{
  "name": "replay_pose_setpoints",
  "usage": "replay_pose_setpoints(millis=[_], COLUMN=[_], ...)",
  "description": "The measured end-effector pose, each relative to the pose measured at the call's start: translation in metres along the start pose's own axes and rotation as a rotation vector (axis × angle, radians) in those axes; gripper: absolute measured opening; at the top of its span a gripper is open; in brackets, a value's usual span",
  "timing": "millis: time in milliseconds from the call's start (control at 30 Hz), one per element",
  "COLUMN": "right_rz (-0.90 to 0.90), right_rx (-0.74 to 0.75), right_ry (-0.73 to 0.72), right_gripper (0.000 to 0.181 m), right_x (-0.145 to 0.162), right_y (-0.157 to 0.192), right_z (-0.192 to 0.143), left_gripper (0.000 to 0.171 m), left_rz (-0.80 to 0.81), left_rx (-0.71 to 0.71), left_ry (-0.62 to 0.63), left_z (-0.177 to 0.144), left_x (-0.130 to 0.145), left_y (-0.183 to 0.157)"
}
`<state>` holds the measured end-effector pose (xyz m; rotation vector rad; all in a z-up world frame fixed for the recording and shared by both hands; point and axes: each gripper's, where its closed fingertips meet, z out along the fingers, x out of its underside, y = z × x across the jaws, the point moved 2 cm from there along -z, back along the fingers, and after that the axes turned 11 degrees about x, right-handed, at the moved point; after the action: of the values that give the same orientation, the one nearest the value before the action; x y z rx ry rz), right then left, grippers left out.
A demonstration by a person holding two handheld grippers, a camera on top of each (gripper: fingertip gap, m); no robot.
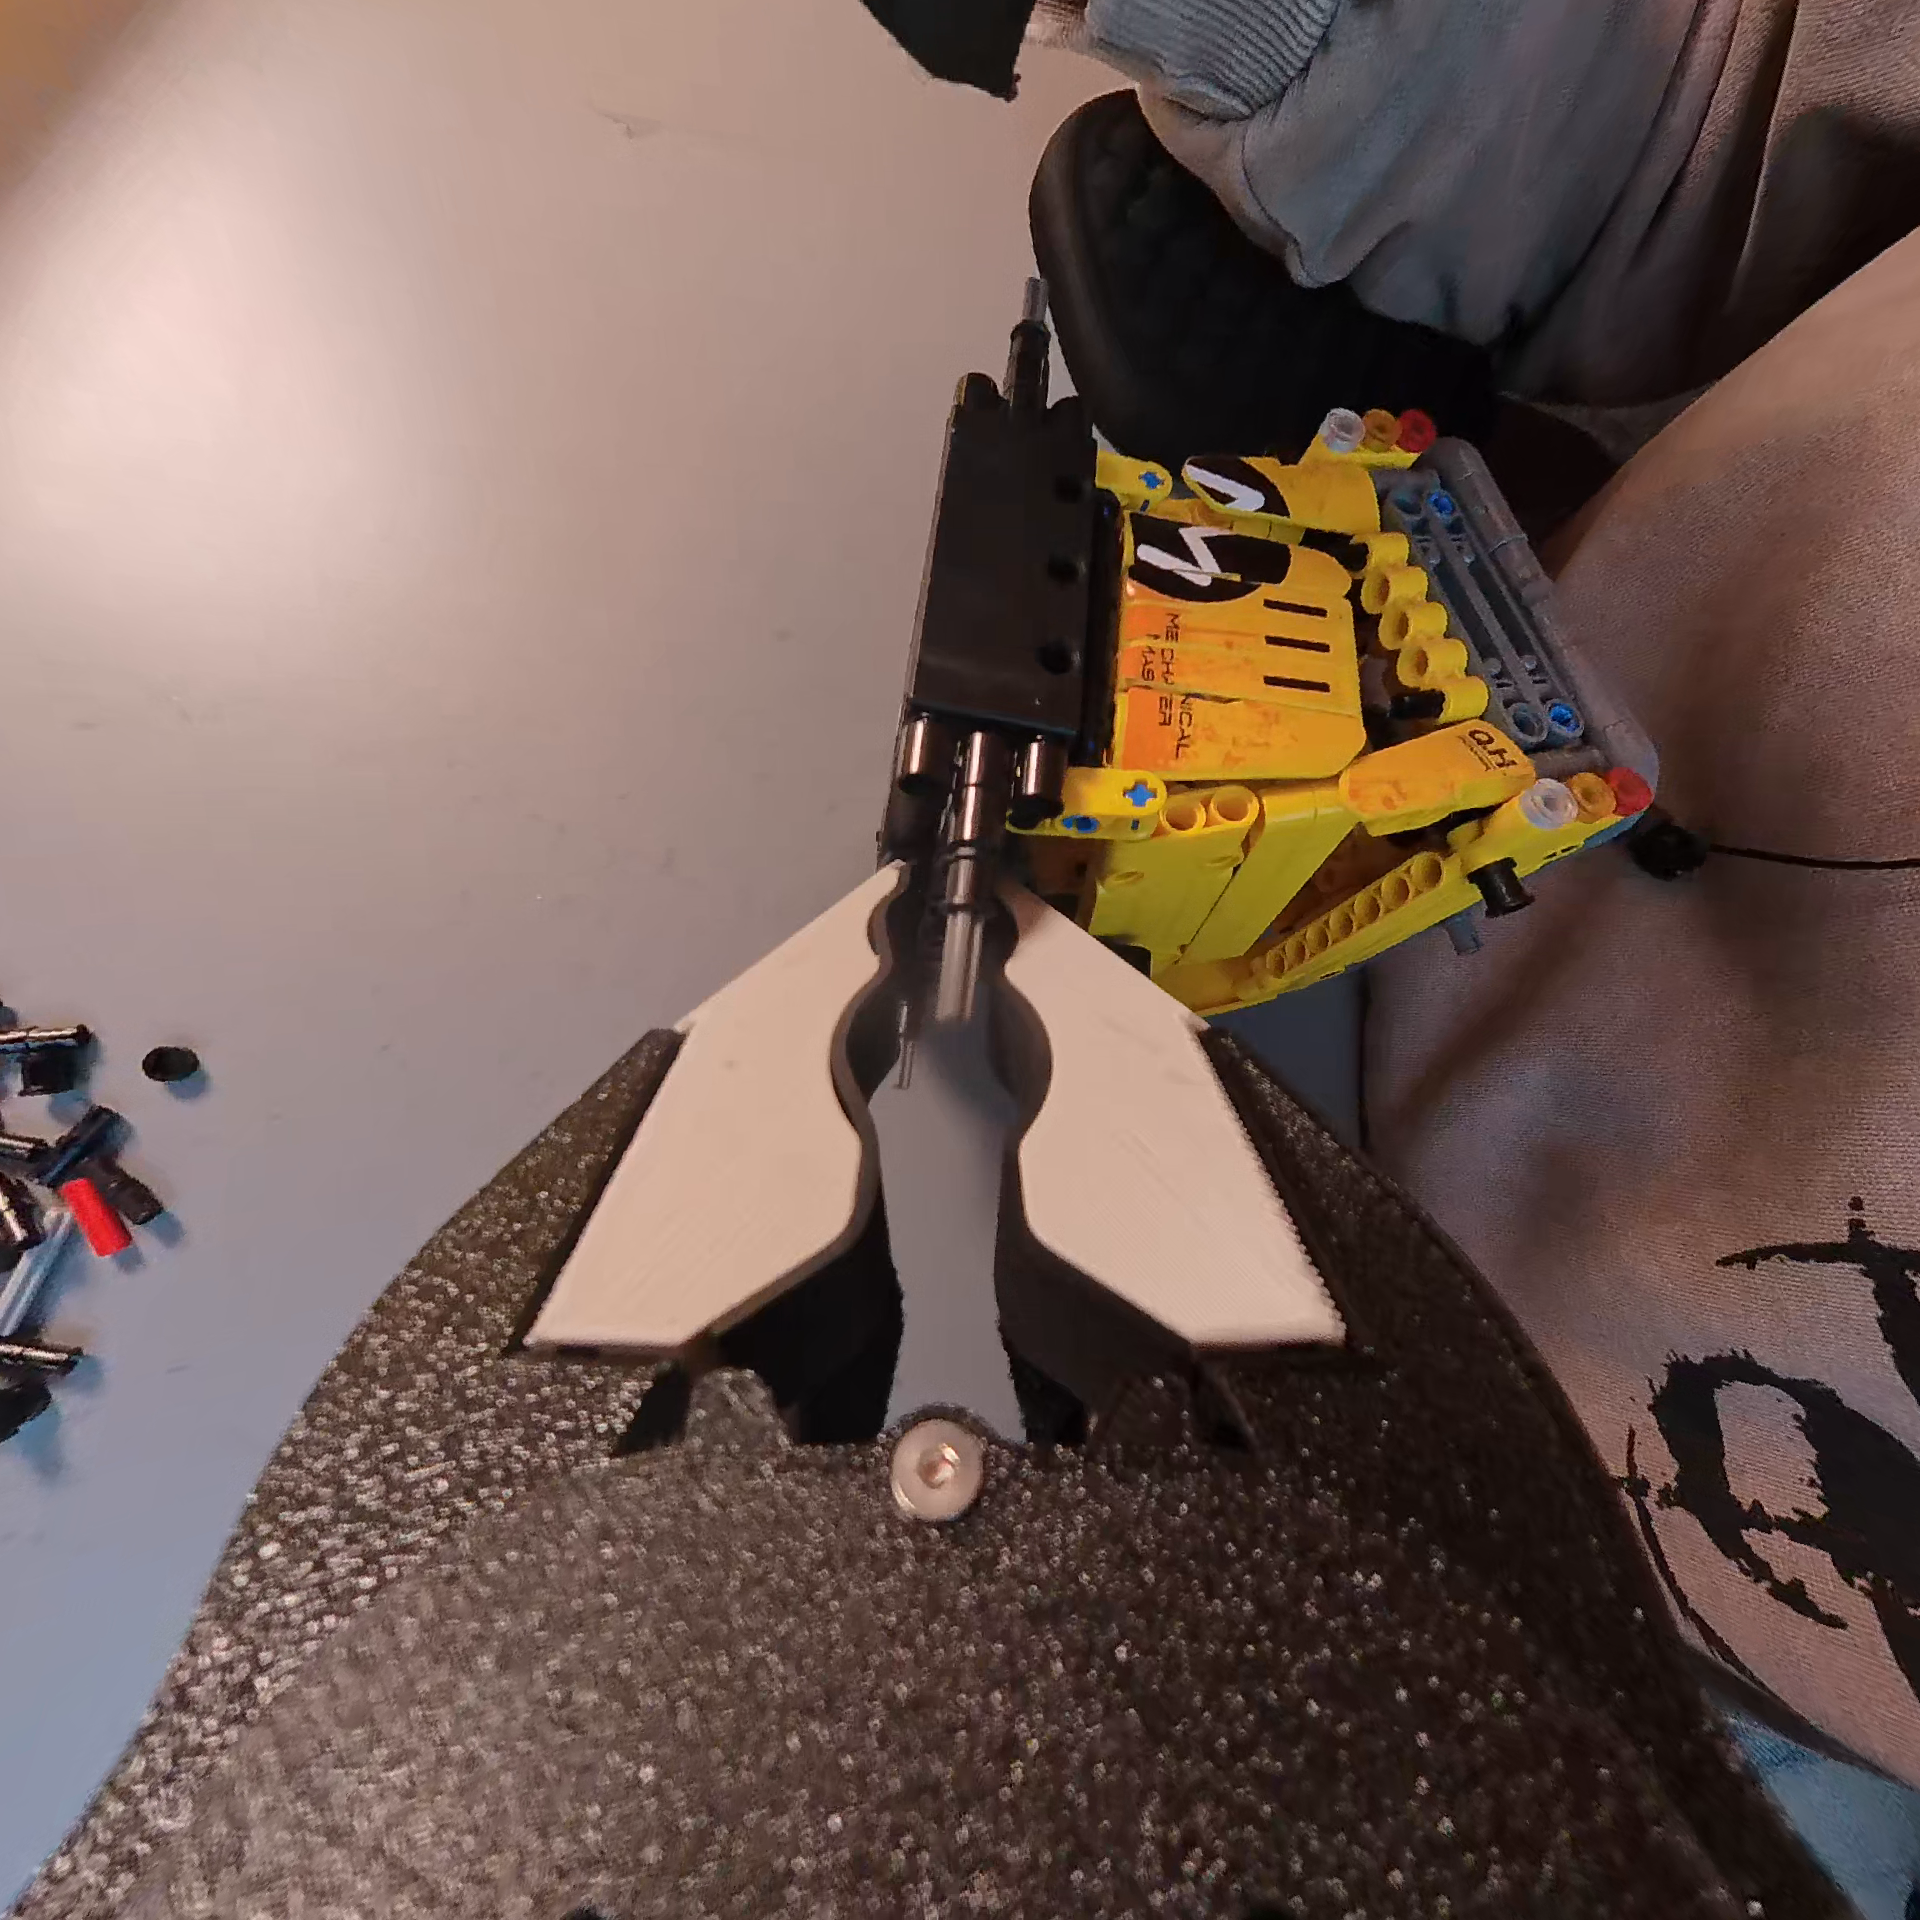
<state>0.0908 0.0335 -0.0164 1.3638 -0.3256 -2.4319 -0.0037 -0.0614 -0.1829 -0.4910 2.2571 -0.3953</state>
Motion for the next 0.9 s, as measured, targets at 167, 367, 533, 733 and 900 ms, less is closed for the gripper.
replay_pose_setpoints(millis=[167, 367, 533, 733, 900], right_rz=[0.041, 0.03, 0.029, -0.035, -0.097], right_rx=[-0.062, -0.097, -0.102, -0.038, 0.045], right_ry=[-0.023, -0.012, -0.008, 0.052, 0.101], right_gripper=[0.017, 0.018, 0.018, 0.018, 0.018], right_x=[-0.005, -0.003, -0.003, 0.007, 0.016], right_y=[0.009, 0.017, 0.018, 0.008, -0.006], right_z=[-0.002, -0.001, -0.003, -0.004, -0.005], left_gripper=[0.009, 0.009, 0.009, 0.009, 0.011], left_rz=[0.004, -0.001, -0.011, -0.06, -0.091], left_rx=[-0.01, -0.039, -0.08, -0.122, -0.116], left_ry=[-0.006, -0.005, -0.008, 0.004, 0.006], left_z=[-0.006, -0.019, -0.032, -0.049, -0.052], left_x=[0.002, 0.005, 0.006, 0.005, -0.002], left_y=[-0.001, 0.003, 0.011, 0.034, 0.053])
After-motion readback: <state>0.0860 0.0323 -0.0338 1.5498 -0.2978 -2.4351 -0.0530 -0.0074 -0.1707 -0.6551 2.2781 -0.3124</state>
